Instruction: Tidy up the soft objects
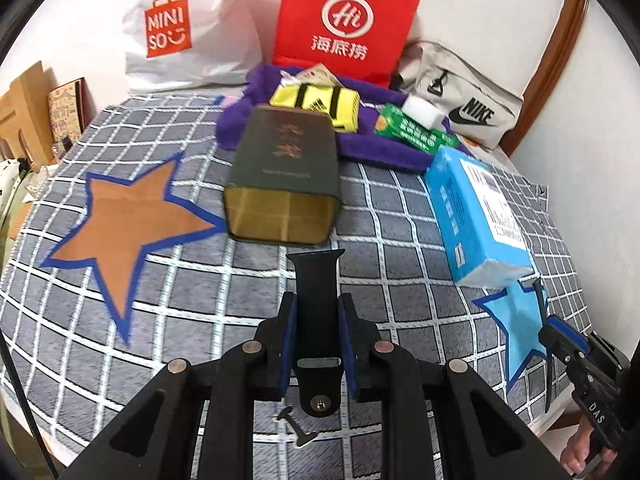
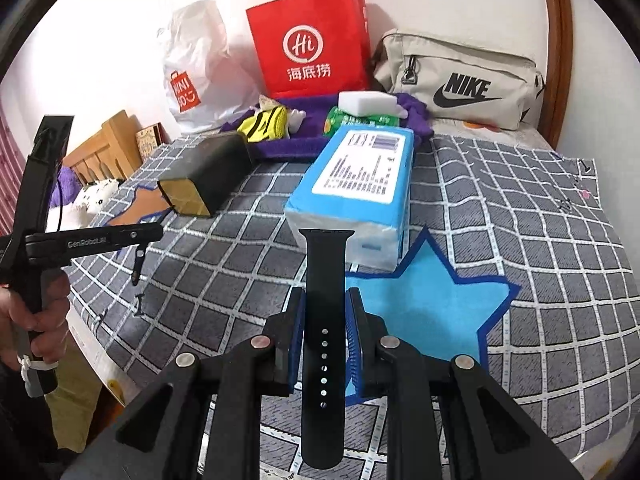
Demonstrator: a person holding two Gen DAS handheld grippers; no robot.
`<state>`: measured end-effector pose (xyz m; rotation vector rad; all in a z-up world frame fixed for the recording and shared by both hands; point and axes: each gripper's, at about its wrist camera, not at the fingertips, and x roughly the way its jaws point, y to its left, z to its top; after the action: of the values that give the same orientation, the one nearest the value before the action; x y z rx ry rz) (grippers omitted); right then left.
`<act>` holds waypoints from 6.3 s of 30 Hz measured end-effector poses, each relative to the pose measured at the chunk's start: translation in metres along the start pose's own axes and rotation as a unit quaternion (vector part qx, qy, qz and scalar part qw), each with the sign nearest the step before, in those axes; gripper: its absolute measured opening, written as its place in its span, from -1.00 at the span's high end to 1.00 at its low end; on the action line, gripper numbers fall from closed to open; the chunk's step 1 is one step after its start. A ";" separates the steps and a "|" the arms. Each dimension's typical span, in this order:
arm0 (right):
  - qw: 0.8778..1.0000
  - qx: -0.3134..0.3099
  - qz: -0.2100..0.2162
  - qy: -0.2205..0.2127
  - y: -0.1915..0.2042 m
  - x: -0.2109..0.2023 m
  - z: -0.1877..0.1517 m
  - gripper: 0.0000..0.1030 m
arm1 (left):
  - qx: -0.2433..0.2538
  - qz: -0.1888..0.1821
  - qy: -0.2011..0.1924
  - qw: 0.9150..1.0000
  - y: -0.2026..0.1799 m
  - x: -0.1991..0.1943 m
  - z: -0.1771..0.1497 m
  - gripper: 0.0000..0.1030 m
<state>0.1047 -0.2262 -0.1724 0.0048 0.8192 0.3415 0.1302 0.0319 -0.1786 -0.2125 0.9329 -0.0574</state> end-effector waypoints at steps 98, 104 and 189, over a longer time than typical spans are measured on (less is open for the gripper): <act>0.996 0.025 0.060 0.056 -0.087 0.213 0.255 0.24 | -0.035 -0.031 0.026 0.999 0.020 0.144 0.241 0.11; 0.998 0.011 0.038 0.043 -0.077 0.191 0.253 0.24 | -0.034 -0.030 0.023 0.999 0.018 0.128 0.237 0.02; 0.992 0.030 -0.060 -0.108 0.042 -0.153 0.052 -0.90 | 0.036 0.054 -0.107 0.992 -0.058 -0.167 0.003 -0.72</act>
<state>0.0328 -0.2260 -0.0212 0.0475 0.6124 0.1987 0.0357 -0.0011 -0.0324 -0.0987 0.7255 0.0303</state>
